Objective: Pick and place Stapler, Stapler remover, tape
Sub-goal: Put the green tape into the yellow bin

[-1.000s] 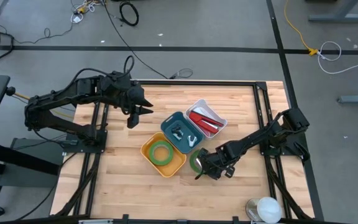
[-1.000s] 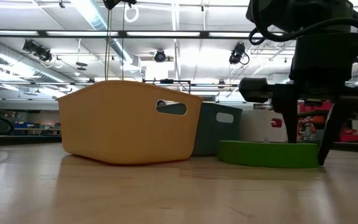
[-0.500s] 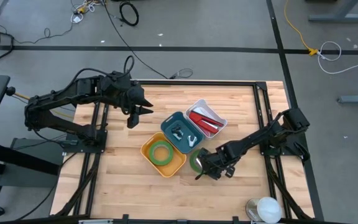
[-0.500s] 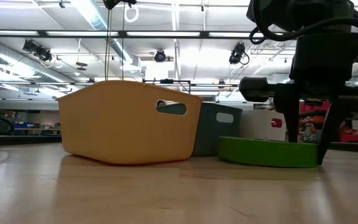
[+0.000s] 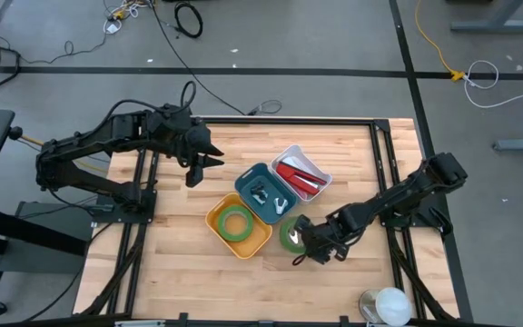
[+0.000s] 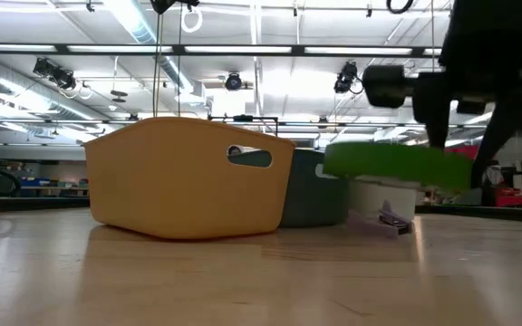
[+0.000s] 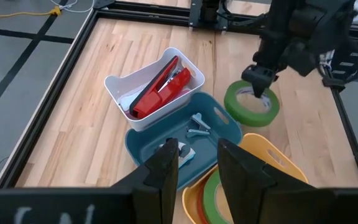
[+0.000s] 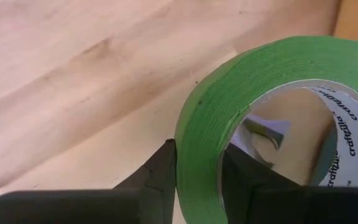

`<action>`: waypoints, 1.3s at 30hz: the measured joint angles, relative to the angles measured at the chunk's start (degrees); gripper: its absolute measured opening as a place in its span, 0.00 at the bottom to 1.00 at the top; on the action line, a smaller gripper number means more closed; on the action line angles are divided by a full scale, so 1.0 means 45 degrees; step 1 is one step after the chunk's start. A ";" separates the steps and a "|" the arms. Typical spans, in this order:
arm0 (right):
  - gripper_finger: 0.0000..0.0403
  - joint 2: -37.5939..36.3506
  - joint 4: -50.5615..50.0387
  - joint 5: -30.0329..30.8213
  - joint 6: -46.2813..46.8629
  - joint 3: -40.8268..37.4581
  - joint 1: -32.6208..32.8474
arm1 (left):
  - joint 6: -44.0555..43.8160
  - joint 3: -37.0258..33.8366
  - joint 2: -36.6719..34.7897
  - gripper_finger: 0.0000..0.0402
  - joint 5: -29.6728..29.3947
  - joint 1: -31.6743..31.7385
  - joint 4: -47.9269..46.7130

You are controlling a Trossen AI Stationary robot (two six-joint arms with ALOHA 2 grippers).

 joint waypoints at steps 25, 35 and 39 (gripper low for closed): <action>0.23 -0.1084 0.0270 0.2346 -0.1027 0.2317 -0.1753 | 0.0005 0.0000 0.0000 0.29 0.0000 0.0000 0.0049; 0.23 0.0604 0.0701 0.2341 -0.1308 0.4837 -0.2468 | 0.0019 0.0000 -0.0005 0.29 -0.0005 -0.0003 0.0049; 0.23 0.1553 0.0989 0.2301 -0.1419 0.5842 -0.2468 | 0.0019 0.0000 -0.0005 0.29 -0.0005 0.0002 0.0049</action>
